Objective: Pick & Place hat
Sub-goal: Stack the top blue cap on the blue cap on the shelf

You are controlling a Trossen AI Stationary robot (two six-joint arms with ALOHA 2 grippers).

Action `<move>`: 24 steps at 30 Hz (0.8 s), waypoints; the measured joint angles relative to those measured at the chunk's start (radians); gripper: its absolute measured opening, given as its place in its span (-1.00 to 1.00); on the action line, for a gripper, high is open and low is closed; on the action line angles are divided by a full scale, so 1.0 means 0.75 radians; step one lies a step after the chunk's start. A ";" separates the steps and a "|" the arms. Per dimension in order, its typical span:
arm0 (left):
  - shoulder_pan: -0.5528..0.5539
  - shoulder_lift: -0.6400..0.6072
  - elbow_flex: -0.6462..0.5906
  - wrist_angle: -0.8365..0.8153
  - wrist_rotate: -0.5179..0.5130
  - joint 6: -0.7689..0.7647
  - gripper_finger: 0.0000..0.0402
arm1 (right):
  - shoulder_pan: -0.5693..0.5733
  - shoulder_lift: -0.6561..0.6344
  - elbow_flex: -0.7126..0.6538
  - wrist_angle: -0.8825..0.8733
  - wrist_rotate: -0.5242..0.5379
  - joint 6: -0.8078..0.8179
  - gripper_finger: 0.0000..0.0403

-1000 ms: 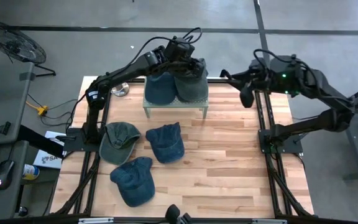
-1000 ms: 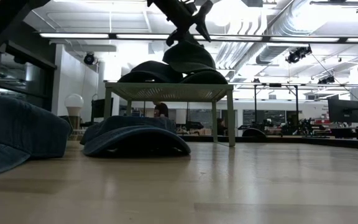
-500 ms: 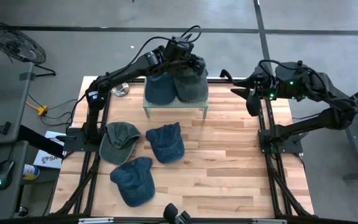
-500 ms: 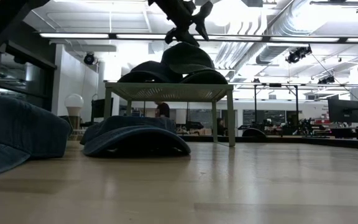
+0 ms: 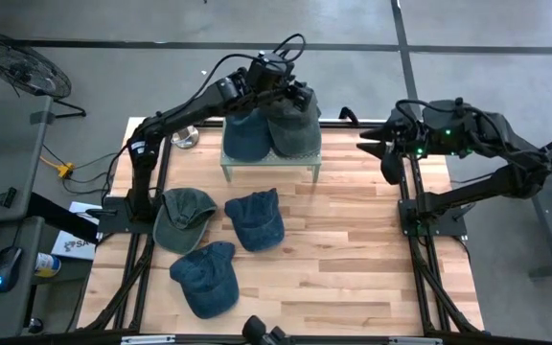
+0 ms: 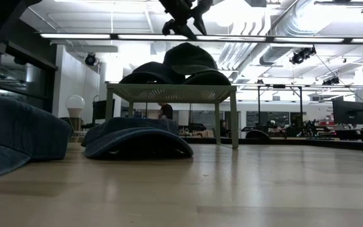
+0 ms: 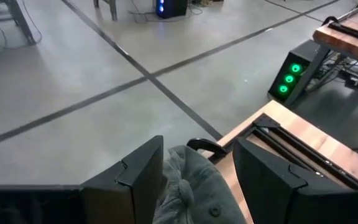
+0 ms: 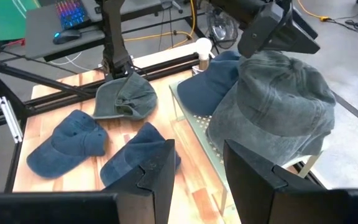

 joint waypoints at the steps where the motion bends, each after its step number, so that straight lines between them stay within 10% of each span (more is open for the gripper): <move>1: -0.001 -0.001 0.000 -0.002 -0.005 0.009 -0.05 | 0.004 0.000 0.000 0.000 0.000 0.000 -0.36; 12: -0.018 -0.024 0.000 -0.033 0.013 0.047 0.01 | 0.032 0.000 0.000 0.000 0.000 -0.011 -0.36; 24: -0.015 -0.051 0.001 -0.158 0.068 0.037 0.66 | 0.031 0.000 0.000 -0.001 0.000 -0.031 -0.36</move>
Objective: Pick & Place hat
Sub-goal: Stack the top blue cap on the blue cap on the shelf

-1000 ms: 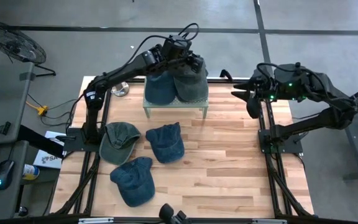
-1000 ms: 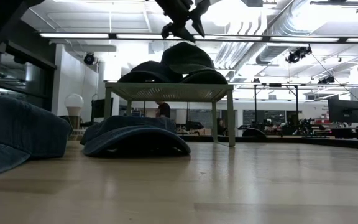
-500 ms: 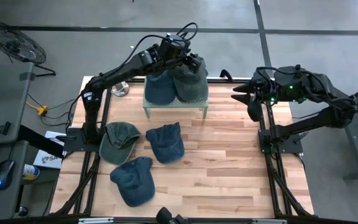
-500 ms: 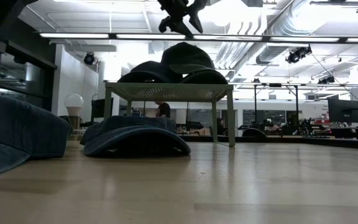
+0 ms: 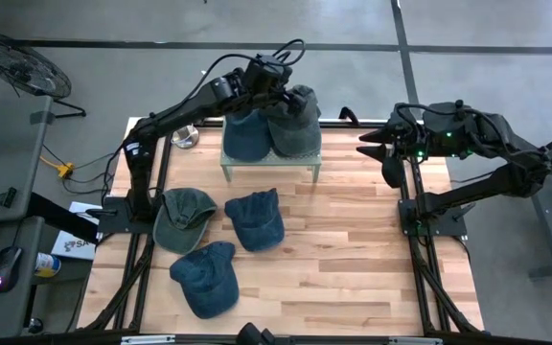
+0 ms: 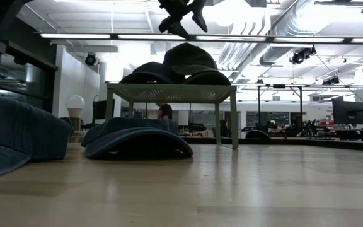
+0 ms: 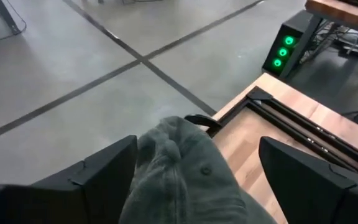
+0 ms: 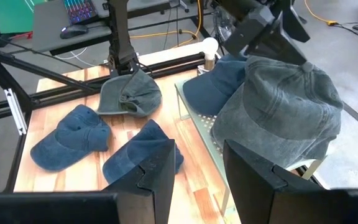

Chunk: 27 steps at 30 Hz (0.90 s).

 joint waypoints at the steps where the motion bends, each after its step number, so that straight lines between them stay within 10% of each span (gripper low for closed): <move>1: -0.001 -0.002 0.000 -0.003 -0.002 0.001 0.67 | 0.000 0.000 0.000 -0.004 -0.002 0.000 -0.36; 27: -0.078 -0.247 0.001 -0.382 0.008 0.105 0.69 | -0.001 0.000 0.000 -0.066 -0.009 0.025 -0.36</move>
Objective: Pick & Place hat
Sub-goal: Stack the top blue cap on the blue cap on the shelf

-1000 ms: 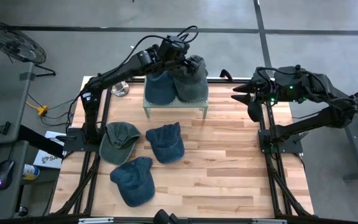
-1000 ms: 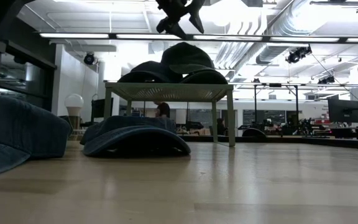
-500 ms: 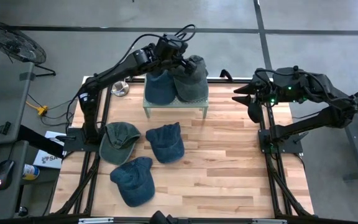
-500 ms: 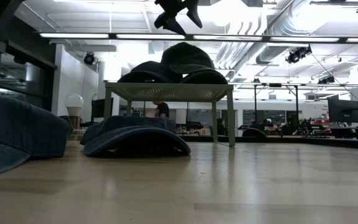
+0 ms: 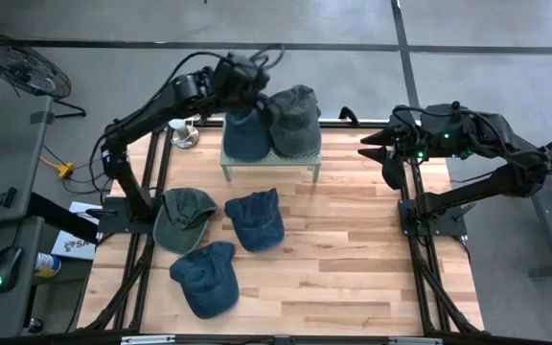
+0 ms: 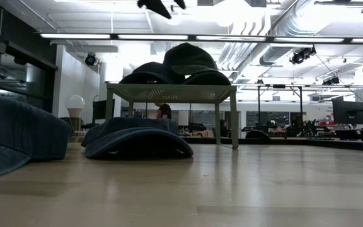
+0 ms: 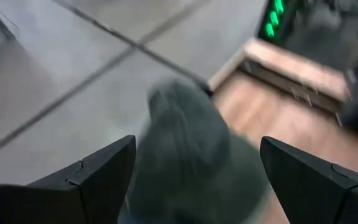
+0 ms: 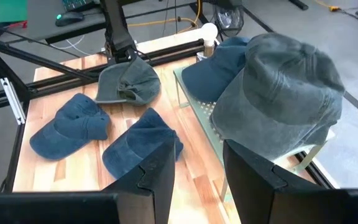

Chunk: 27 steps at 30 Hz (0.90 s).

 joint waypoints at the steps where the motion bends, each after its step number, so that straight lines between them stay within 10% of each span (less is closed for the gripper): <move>1: -0.019 -0.016 0.000 -0.062 -0.002 -0.002 0.69 | 0.000 0.000 0.000 -0.008 0.000 0.006 -0.36; 15: -0.422 -0.055 0.000 -0.655 -0.062 -0.442 0.69 | 0.001 0.000 0.000 -0.130 0.041 0.170 -0.36; 27: -0.719 0.046 -0.001 -0.676 -0.210 -0.526 0.69 | 0.001 0.000 0.000 -0.170 0.005 0.221 -0.36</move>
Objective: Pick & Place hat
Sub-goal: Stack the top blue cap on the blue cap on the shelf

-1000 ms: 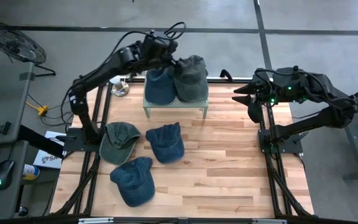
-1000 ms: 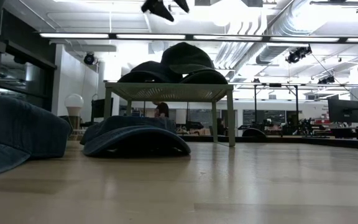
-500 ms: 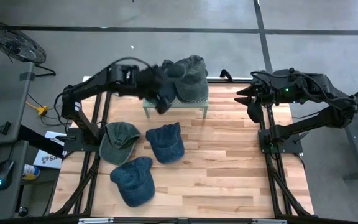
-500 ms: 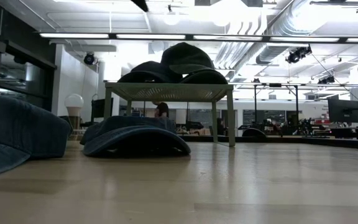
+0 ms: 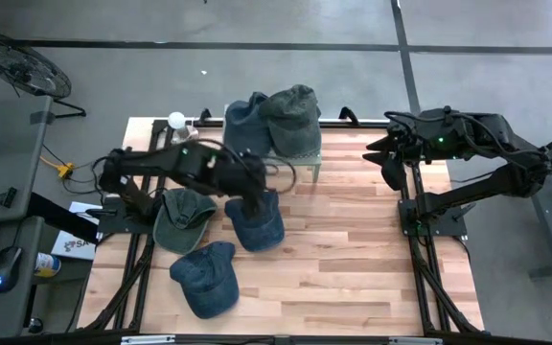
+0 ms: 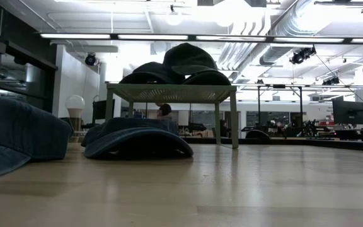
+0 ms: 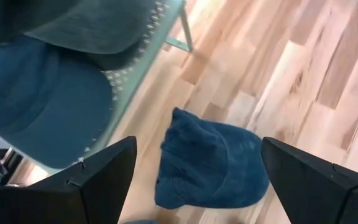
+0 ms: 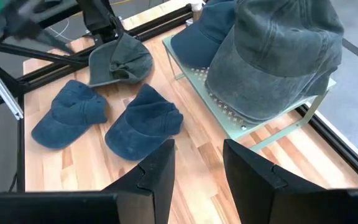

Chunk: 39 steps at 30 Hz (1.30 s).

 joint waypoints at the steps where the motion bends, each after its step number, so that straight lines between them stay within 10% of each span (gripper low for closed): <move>1: -0.010 0.018 0.000 0.001 0.000 0.007 0.69 | 0.000 0.000 0.000 0.000 -0.002 0.000 -0.36; 16: -0.014 0.397 -0.002 0.053 0.129 -0.016 0.69 | 0.104 0.001 0.000 -0.001 -0.017 -0.025 -0.36; 27: 0.067 0.575 -0.001 -0.074 0.206 -0.795 0.69 | 0.247 0.001 0.000 -0.002 0.027 0.023 -0.36; 39: -0.029 0.597 -0.001 -0.110 0.220 -1.001 0.69 | 0.371 0.001 0.000 -0.002 0.096 0.055 -0.36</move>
